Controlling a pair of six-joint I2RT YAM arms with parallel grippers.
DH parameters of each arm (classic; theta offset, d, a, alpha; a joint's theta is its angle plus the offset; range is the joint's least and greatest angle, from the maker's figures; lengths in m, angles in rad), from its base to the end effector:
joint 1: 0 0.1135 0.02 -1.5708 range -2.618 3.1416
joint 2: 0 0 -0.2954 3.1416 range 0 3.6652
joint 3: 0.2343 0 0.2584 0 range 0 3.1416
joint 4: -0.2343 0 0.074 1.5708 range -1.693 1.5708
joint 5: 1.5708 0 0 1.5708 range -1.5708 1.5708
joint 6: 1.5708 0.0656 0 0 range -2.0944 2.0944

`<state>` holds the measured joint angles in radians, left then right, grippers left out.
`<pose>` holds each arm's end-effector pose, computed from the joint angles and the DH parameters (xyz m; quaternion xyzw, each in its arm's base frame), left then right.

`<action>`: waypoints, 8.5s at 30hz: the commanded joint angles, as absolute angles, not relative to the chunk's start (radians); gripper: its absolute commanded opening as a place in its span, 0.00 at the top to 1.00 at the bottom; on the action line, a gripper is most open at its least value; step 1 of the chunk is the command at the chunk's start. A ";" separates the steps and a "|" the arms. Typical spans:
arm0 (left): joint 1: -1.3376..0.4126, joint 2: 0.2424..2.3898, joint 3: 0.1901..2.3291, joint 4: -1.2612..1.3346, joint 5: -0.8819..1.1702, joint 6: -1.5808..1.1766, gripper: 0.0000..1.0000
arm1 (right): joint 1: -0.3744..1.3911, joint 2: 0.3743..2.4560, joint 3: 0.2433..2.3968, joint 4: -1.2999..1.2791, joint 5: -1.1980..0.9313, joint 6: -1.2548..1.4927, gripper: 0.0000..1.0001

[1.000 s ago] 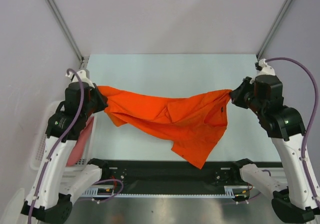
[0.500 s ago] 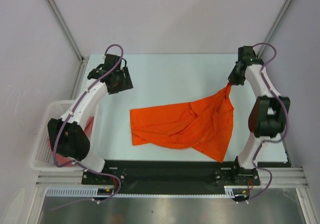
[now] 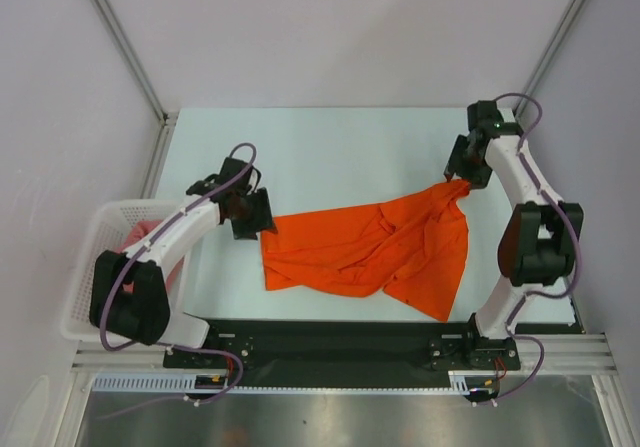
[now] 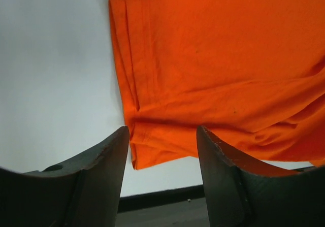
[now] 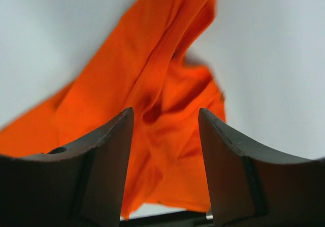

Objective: Fold and stack the t-shirts
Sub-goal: Flatten the tshirt out

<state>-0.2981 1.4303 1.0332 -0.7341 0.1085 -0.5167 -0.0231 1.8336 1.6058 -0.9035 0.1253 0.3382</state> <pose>0.2779 -0.0928 0.2381 -0.0945 0.9700 -0.1349 0.1789 0.4140 -0.0178 0.2746 0.1884 0.9557 -0.0262 0.2245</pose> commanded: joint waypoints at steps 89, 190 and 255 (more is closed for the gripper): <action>-0.296 1.221 0.987 -0.784 -0.068 -0.640 0.97 | 0.129 1.623 0.994 -0.741 -0.117 0.482 0.50; -0.107 1.385 1.231 -0.605 0.069 -0.580 0.99 | 0.008 1.412 1.041 -0.560 -0.138 0.626 1.00; -0.005 1.123 1.259 -0.557 0.041 -0.566 1.00 | -0.104 1.098 1.553 -1.085 0.028 0.499 1.00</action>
<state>-0.0116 1.1118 1.1633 -0.5903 0.0074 -0.6025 -0.1062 1.0496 1.4055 -1.1435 0.0036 0.5175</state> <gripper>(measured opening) 0.006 0.011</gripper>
